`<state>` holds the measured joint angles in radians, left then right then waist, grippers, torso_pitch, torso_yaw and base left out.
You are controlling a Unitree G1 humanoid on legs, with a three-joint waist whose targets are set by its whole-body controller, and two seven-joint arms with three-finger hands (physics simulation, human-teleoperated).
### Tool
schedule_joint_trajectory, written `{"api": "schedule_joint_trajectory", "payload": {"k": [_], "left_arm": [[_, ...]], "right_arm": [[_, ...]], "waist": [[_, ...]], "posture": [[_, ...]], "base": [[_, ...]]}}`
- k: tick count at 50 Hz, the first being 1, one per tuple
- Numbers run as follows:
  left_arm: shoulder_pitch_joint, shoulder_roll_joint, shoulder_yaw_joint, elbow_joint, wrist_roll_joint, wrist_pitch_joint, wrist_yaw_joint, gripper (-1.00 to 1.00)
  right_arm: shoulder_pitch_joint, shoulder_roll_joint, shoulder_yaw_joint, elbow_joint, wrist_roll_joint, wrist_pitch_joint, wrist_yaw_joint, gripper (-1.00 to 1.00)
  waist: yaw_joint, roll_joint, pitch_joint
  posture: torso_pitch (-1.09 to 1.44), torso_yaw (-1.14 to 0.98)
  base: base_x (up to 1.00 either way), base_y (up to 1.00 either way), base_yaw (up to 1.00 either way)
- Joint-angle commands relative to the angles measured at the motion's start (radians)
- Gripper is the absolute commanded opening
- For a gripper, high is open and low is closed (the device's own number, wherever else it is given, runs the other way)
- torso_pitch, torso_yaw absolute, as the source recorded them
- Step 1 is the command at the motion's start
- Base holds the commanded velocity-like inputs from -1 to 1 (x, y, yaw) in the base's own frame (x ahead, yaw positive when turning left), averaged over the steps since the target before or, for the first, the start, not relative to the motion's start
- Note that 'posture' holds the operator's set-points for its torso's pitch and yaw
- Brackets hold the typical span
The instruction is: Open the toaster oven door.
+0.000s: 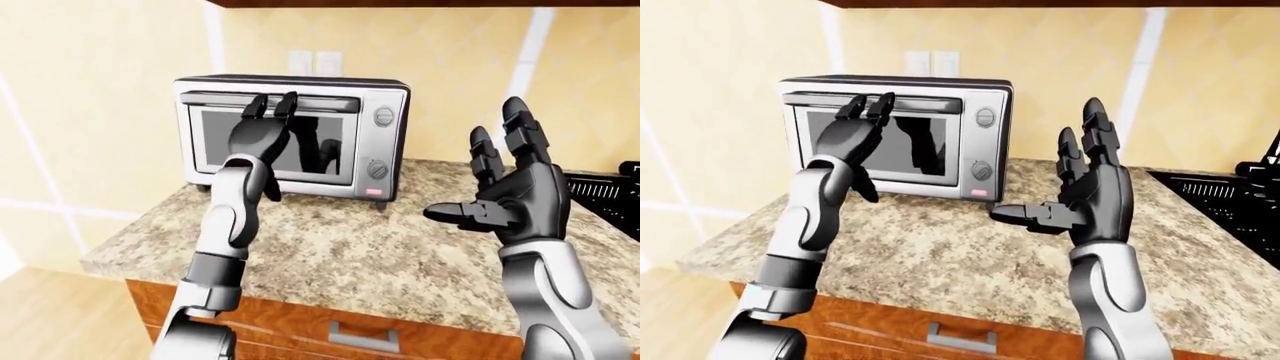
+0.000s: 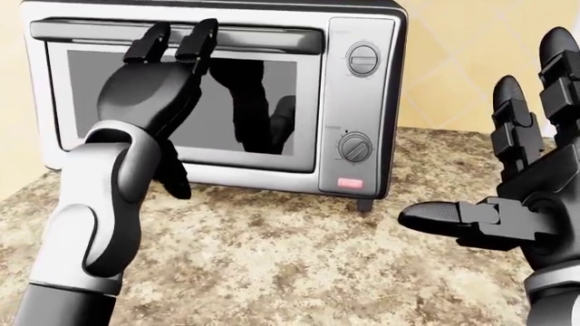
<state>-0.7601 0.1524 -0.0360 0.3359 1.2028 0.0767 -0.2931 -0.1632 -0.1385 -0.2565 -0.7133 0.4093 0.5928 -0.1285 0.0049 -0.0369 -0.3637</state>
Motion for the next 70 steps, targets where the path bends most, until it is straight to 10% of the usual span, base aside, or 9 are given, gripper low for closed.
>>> {"api": "schedule_joint_trajectory", "payload": {"k": [1, 46, 55, 70], "left_arm": [[-0.055, 0.010, 0.006, 0.001, 0.015, -0.014, 0.032, 1.00], [-0.396, 0.049, -0.022, 0.671, 0.002, -0.105, 0.250, 0.99], [-0.398, 0.049, -0.029, 0.683, 0.003, -0.106, 0.254, 0.53], [-0.392, 0.053, -0.032, 0.697, 0.014, -0.103, 0.259, 0.36]], "right_arm": [[-0.024, -0.006, -0.003, -0.024, 0.000, -0.027, 0.004, 1.00], [0.002, 0.010, 0.006, 0.010, -0.017, -0.074, 0.021, 1.00], [-0.003, 0.006, 0.000, -0.004, -0.007, -0.058, 0.014, 1.00], [-0.002, 0.003, -0.005, -0.013, 0.000, -0.052, 0.011, 1.00]], "waist": [[-0.002, 0.000, -0.003], [-0.001, 0.000, 0.000], [-0.003, 0.001, -0.001], [-0.005, 0.002, -0.010]], "posture": [[-0.54, 0.00], [-0.54, 0.00], [-0.54, 0.00], [-0.54, 0.00]], "base": [[0.00, 0.00, 0.00], [0.00, 0.00, 0.00], [0.00, 0.00, 0.00], [0.00, 0.00, 0.00]]}}
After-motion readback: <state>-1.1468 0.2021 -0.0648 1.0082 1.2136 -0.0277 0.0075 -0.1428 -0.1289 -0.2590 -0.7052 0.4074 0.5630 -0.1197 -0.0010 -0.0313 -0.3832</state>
